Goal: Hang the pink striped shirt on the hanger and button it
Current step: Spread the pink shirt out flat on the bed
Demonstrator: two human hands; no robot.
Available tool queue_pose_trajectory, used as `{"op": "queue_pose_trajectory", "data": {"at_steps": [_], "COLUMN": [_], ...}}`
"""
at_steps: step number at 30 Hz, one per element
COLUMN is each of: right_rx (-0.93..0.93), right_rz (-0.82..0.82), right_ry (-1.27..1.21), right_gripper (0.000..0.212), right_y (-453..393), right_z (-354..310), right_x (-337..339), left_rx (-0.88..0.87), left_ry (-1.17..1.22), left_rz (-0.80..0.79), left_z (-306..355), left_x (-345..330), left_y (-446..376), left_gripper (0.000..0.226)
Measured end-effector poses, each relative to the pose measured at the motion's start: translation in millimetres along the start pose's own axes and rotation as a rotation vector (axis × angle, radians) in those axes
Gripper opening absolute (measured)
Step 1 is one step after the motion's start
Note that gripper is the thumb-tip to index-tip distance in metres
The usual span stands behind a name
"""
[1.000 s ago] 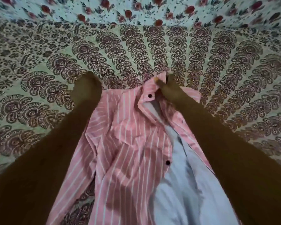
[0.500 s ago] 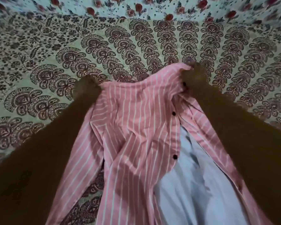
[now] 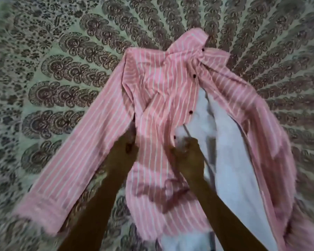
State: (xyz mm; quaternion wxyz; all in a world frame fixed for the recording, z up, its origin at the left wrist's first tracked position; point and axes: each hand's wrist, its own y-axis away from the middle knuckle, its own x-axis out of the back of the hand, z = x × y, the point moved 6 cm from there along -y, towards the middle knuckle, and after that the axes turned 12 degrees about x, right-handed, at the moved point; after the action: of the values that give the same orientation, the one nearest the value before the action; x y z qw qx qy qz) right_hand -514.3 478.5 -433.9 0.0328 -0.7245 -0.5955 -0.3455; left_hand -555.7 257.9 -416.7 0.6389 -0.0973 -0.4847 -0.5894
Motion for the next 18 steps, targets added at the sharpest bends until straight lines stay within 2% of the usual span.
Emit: {"op": "queue_pose_trajectory", "data": {"at_steps": [1, 4, 5, 6, 9, 12, 14, 16, 17, 18], "right_rx": [0.0, -0.005, 0.023, 0.051, 0.0, -0.041, -0.028, -0.017, -0.043, -0.066], "right_rz": [-0.021, -0.136, -0.156, -0.14, 0.066, 0.244, 0.24, 0.13, 0.045, -0.033], "right_ry": [0.052, 0.148, 0.138, 0.102, -0.014, 0.077, 0.055, 0.02, -0.055, -0.087], "right_gripper": [0.049, 0.014, 0.012, 0.015, 0.018, 0.023, 0.022, 0.017, 0.031, 0.055], "right_y": [14, 33, 35, 38, 41, 57, 72, 83, 90, 99], "right_z": [5, 12, 12, 11, 14, 32, 39, 46, 52, 55], "right_x": [-1, -6, -6, -1, 30, 63, 70, 64, 57, 49], "left_rx": [0.012, 0.116, 0.15, 0.159, 0.177, 0.112, -0.005, -0.033, -0.002, 0.055], "left_ry": [-0.018, -0.158, -0.185, -0.164, 0.044, 0.224, 0.225, 0.231, 0.271, 0.313], "left_rz": [-0.025, -0.124, -0.175, -0.224, -0.229, -0.078, -0.096, -0.257, -0.367, -0.47], "left_z": [-17, -47, -52, -56, -52, -47, -39, -46, -53, -63], "left_x": [-4, -17, -22, -26, -19, 2, 8, -2, -9, -16], "left_y": [17, 55, 64, 73, 82, 83, 94, 103, 109, 114], "left_gripper": [0.042, 0.051, 0.057, 0.057, 0.019, 0.025, 0.022, 0.033, 0.038, 0.042]}}
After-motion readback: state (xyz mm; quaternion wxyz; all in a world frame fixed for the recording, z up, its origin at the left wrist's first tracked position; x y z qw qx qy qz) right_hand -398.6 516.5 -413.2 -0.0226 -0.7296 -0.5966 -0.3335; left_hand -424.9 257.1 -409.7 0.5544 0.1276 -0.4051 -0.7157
